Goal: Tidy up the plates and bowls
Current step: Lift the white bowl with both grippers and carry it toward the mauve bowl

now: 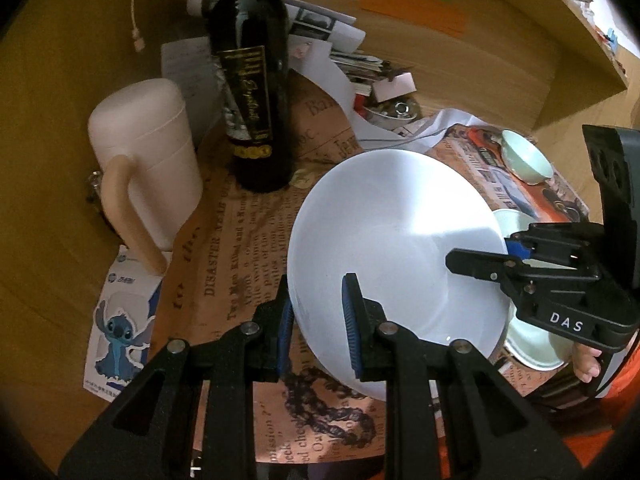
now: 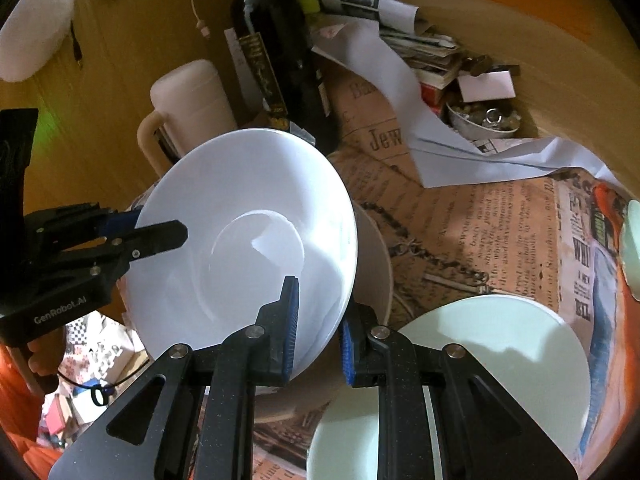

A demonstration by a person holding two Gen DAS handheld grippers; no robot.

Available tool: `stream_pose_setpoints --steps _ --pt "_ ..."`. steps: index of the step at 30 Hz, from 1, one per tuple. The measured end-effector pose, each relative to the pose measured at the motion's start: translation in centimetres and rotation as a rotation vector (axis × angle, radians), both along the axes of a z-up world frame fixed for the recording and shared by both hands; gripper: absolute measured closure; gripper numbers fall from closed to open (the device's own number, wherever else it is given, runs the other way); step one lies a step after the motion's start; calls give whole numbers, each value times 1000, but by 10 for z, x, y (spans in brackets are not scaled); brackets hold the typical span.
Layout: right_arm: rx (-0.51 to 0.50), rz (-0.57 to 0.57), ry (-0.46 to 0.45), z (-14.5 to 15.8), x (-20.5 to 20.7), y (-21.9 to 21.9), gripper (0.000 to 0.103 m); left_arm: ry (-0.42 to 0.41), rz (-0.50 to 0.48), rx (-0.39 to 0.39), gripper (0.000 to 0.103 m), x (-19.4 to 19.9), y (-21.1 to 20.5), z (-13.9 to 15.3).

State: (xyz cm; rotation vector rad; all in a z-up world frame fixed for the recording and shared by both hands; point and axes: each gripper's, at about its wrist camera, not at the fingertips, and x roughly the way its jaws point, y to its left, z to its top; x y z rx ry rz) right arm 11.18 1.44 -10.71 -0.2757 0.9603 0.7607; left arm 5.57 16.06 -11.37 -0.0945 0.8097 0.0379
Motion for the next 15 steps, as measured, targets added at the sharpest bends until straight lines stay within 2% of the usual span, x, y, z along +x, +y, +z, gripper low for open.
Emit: stream_pose_setpoints --steps 9,15 --pt "-19 -6 6 -6 3 1 86 11 -1 58 80 3 -4 -10" --pt "-40 7 -11 -5 2 3 84 44 -2 49 80 9 -3 -19"
